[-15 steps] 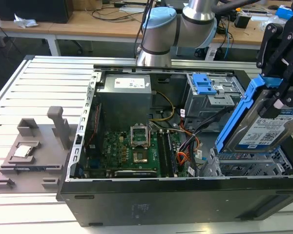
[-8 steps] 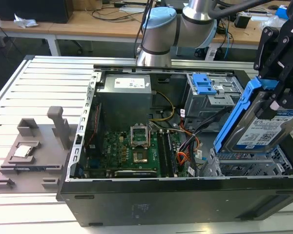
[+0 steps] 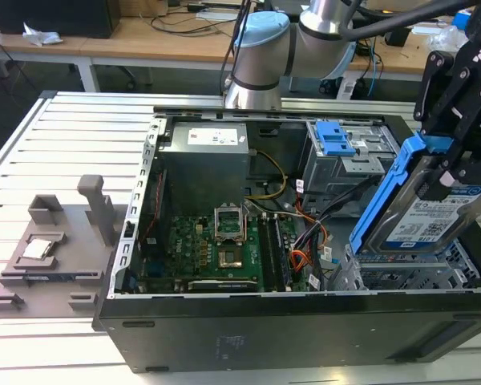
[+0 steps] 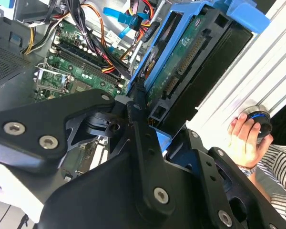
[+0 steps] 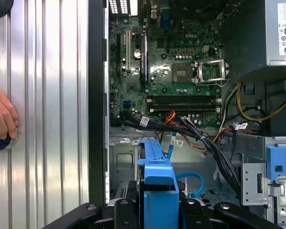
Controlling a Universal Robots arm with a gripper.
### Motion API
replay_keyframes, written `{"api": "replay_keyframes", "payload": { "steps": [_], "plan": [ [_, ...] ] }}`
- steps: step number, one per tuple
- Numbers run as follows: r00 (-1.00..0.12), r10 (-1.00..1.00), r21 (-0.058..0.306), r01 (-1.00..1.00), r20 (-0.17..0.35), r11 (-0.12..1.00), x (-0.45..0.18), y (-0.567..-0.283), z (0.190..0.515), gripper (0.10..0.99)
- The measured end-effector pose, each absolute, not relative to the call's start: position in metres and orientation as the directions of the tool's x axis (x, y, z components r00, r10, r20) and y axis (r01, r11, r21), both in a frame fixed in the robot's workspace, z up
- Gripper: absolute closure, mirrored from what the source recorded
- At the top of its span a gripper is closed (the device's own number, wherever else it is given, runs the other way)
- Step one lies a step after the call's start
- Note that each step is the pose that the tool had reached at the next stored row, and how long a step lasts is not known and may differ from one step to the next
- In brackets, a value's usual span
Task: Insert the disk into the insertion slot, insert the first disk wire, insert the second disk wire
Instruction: 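Insert the disk into the insertion slot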
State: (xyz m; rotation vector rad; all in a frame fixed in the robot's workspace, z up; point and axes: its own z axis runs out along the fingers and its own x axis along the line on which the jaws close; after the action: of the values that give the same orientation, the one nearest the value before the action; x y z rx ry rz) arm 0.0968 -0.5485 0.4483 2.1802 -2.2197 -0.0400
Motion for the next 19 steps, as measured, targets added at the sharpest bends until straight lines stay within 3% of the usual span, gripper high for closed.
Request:
{"api": "replay_keyframes", "payload": {
  "steps": [19],
  "plan": [
    [-0.017, -1.0, 0.039, -0.999, 0.003, 0.017, 0.105, -0.546, 0.421, 0.722]
  ]
}}
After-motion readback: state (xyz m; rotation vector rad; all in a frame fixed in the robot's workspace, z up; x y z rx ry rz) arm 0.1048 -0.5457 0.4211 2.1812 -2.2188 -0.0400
